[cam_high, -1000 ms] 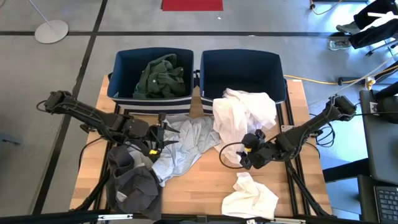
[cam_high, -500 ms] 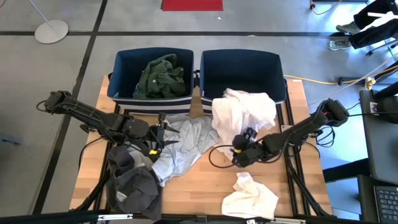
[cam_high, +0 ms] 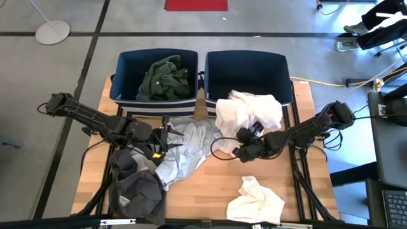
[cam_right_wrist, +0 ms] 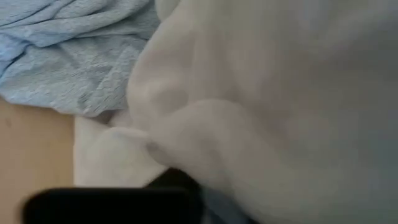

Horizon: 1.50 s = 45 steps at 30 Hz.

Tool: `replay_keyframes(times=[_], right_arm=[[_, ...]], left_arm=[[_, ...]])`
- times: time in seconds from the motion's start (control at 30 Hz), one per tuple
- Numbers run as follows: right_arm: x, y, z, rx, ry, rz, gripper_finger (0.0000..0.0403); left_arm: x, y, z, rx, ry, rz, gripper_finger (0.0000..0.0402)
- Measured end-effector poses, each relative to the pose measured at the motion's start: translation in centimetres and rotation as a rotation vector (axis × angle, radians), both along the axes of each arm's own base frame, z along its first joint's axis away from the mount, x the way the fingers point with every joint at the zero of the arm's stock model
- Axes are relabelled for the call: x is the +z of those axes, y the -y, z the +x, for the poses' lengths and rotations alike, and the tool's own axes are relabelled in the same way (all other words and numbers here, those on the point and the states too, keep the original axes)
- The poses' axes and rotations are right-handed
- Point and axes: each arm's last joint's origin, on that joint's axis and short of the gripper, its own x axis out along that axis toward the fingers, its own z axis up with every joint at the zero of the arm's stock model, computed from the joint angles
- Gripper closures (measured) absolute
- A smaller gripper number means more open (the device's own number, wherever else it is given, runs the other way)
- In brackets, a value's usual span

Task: Sort clothes
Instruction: Put the white dress into the right laundry bin

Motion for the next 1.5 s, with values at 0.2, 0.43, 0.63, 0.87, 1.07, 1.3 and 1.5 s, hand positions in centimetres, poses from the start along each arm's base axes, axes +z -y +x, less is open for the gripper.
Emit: replay_keyframes(times=[0.2,0.43,0.63,0.87,1.07,1.3,1.5], right_arm=[[0.1,0.3,0.1,0.014,-0.023,0.010,0.0381],[4.3,-0.1,1.4,0.083,0.010,-0.033,0.0394],[10.1,-0.1,2.2,0.119,0.021,-0.163,0.0398],[16.9,1.0,2.1,0.098,0.043,-0.337,0.0398],[21.9,4.2,2.2,0.053,0.057,-0.429,0.0398],[27.6,9.7,1.1,-0.086,0.085,-0.545,0.0397],[33.0,13.4,-0.6,-0.245,0.245,-0.655,0.0398]], left_arm=[[0.0,0.0,0.0,0.000,0.000,0.000,0.0229],[0.0,0.0,0.0,0.000,0.000,0.000,0.0229],[0.0,0.0,0.0,0.002,0.000,-0.005,0.0229],[0.0,0.0,0.0,0.002,0.000,-0.006,0.0229],[0.0,0.0,0.0,0.000,-0.001,0.000,0.0229],[0.0,0.0,0.0,0.000,-0.001,0.000,0.0229],[0.0,0.0,0.0,0.000,0.000,0.000,0.0229]])
